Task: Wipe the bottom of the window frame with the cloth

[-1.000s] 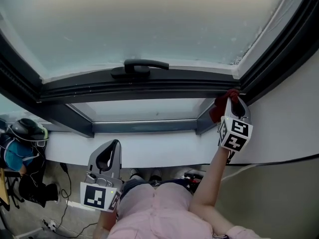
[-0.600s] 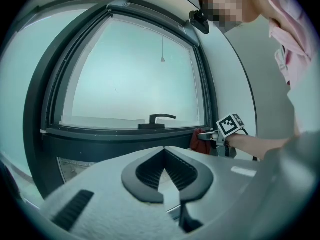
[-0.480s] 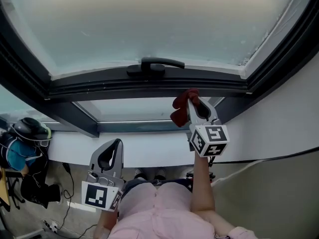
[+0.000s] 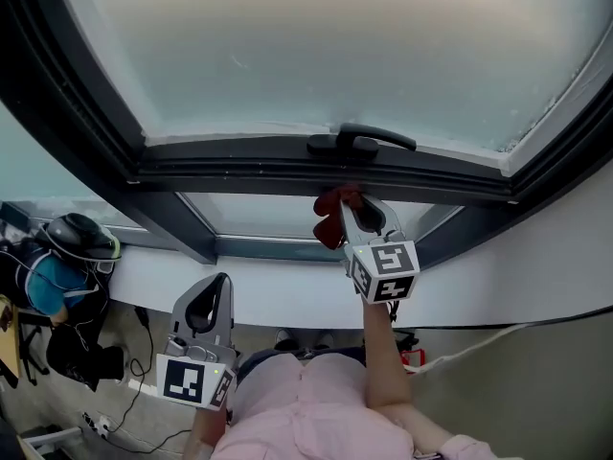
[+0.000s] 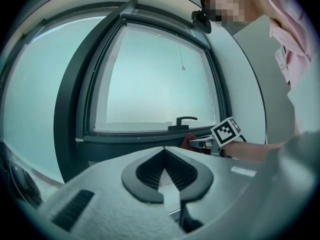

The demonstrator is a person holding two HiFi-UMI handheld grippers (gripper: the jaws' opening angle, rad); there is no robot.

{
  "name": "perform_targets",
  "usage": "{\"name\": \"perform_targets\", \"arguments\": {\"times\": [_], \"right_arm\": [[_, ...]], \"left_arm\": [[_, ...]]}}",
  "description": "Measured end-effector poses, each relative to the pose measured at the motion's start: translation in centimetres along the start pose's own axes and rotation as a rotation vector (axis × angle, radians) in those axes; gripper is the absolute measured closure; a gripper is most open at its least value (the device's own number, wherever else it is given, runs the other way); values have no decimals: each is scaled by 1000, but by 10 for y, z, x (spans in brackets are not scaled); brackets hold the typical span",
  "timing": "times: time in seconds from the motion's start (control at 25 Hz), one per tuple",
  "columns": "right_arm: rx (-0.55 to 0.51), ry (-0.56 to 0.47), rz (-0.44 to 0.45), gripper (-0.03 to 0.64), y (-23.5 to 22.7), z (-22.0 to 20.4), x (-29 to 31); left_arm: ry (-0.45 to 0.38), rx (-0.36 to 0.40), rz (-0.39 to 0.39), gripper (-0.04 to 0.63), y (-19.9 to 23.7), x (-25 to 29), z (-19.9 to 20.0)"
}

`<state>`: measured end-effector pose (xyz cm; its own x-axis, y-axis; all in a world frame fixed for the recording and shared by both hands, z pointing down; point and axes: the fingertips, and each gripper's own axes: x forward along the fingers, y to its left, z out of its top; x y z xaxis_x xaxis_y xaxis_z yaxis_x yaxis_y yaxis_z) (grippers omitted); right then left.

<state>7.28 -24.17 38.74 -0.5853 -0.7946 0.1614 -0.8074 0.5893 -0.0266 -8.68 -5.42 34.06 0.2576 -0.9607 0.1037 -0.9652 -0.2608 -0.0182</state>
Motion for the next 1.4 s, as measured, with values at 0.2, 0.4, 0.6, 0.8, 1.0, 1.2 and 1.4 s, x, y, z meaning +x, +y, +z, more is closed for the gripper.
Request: {"name": "perform_targets", "arguments": {"times": [0.2,0.4,0.6,0.8,1.0,1.2,1.4], "right_arm": [[-56,-3,-51,554,-1,-2,10],[-86,-6,-59,555,0,-2,11],[-117,5,-67,555,-1,-3,10],[-177,21,-109,557,-11,-2,5],[-165,30,-129,558,-28,-3,-4],[-160,45,-130,558,-36,-8,-9],[-159,49,-136,558,-47,-9,-14]], "left_arm": [[5,-2,12,597,20,-6,-2],[2,3,-9,597,24,-2,0],[3,4,-34,597,19,4,0],[5,4,-42,597,15,7,1],[5,6,-44,597,8,11,1],[3,6,-44,597,-1,14,2],[3,7,-42,597,-7,18,3]]}}
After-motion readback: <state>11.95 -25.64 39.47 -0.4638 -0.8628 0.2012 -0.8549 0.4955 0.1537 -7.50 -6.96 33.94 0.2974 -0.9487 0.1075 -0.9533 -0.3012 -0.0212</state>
